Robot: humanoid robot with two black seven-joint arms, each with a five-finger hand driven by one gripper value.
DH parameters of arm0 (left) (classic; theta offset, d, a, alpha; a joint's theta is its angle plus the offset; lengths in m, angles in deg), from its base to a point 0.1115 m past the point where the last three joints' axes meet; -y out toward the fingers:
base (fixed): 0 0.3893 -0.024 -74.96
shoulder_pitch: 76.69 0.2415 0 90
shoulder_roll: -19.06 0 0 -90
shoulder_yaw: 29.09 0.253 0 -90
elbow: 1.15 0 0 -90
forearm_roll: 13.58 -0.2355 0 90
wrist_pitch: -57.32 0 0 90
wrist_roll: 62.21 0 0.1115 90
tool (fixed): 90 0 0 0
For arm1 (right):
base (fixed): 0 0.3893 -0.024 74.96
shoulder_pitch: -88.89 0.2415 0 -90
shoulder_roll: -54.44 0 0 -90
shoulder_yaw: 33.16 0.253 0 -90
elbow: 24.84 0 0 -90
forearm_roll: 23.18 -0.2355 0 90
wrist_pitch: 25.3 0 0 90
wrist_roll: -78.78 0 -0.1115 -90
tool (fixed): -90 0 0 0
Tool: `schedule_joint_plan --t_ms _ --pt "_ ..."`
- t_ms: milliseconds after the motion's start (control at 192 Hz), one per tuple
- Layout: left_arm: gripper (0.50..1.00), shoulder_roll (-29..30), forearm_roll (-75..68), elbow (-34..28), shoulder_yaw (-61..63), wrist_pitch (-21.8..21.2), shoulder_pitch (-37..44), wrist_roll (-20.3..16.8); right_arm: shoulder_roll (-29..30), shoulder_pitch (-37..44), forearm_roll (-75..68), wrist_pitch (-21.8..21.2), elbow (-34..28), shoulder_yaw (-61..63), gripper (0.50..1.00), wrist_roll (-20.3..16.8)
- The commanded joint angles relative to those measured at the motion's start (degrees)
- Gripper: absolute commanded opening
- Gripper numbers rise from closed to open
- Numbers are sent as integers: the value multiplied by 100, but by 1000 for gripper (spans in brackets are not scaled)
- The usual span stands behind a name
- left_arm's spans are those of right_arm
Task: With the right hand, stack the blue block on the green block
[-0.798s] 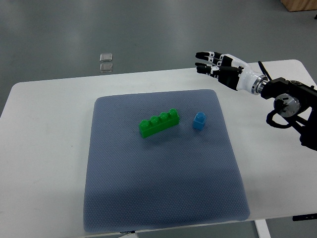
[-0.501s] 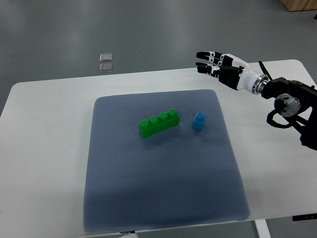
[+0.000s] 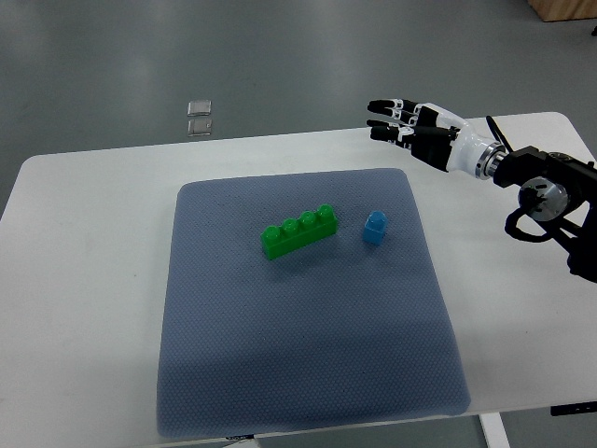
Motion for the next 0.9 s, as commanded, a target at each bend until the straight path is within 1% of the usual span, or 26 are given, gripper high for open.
schedule_joint_plan --t_ms 0,214,292,386,491,574,689,772,845,892 --pt "1000 0 0 10 -3 0 0 1 -64 28 17 -166 -8 6 917 0" --pt "1000 0 0 1 6 0 0 1 -160 134 562 -280 27 24 917 0" --pt "1000 0 0 1 6 0 0 1 -222 134 685 -474 27 6 917 9" --pt "1000 0 0 1 6 0 0 1 -371 143 984 -939 27 33 915 18" --pt "1000 0 0 1 6 0 0 1 -468 178 1432 -968 27 50 915 114" --pt "1000 0 0 1 6 0 0 1 -477 310 2144 -968 18 50 915 352" --pt "1000 0 0 1 6 0 0 1 -521 415 3180 -968 -35 85 915 835" --pt "1000 0 0 1 6 0 0 1 -538 477 3761 -968 -52 85 915 1090" --pt "1000 0 0 1 6 0 0 1 -565 521 4368 -968 -140 77 915 1327" --pt "1000 0 0 1 6 0 0 1 -644 547 4841 -968 -263 68 915 1547"
